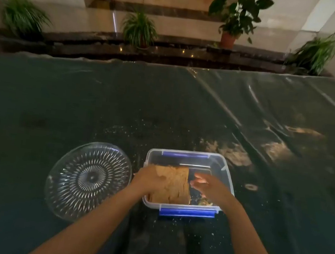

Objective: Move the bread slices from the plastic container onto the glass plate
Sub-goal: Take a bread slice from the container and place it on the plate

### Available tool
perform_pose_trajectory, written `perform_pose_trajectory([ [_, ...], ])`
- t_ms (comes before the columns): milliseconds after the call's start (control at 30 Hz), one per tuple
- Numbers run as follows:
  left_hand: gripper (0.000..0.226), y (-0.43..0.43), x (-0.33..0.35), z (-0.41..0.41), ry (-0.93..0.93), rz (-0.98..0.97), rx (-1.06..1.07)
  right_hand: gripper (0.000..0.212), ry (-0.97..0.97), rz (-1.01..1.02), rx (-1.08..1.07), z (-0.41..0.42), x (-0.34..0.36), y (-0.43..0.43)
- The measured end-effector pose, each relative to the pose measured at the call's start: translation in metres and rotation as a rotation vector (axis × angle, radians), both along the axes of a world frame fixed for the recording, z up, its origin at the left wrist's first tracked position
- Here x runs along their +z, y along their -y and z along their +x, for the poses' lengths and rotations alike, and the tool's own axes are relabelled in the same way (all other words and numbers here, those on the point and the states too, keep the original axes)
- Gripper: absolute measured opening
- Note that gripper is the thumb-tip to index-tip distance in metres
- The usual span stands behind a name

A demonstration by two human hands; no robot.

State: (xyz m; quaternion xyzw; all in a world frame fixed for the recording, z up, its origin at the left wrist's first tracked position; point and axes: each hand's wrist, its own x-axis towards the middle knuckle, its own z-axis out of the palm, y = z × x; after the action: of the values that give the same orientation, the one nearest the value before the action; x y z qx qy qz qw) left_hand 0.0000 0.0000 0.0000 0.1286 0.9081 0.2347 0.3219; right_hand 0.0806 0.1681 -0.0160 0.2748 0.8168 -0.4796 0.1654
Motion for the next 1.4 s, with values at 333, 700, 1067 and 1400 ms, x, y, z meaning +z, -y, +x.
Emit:
perform_pose_trajectory([
  [333,0.087,-0.038,-0.034,0.02,0.075,0.072,0.398,0.031,-0.042,0.048,-0.097,-0.029,-0.033,0.009],
  [700,0.081,-0.05,-0.044,0.019,0.122,0.155,0.624,0.035,-0.166,0.147,-0.12,-0.038,-0.042,0.015],
  [1067,0.067,-0.047,-0.042,0.027,0.035,0.374,0.747,0.04,-0.283,-0.03,-0.167,-0.03,-0.036,0.02],
  [1400,0.049,-0.039,-0.03,0.028,0.024,0.604,0.794,0.034,-0.449,-0.088,-0.313,-0.024,0.008,0.015],
])
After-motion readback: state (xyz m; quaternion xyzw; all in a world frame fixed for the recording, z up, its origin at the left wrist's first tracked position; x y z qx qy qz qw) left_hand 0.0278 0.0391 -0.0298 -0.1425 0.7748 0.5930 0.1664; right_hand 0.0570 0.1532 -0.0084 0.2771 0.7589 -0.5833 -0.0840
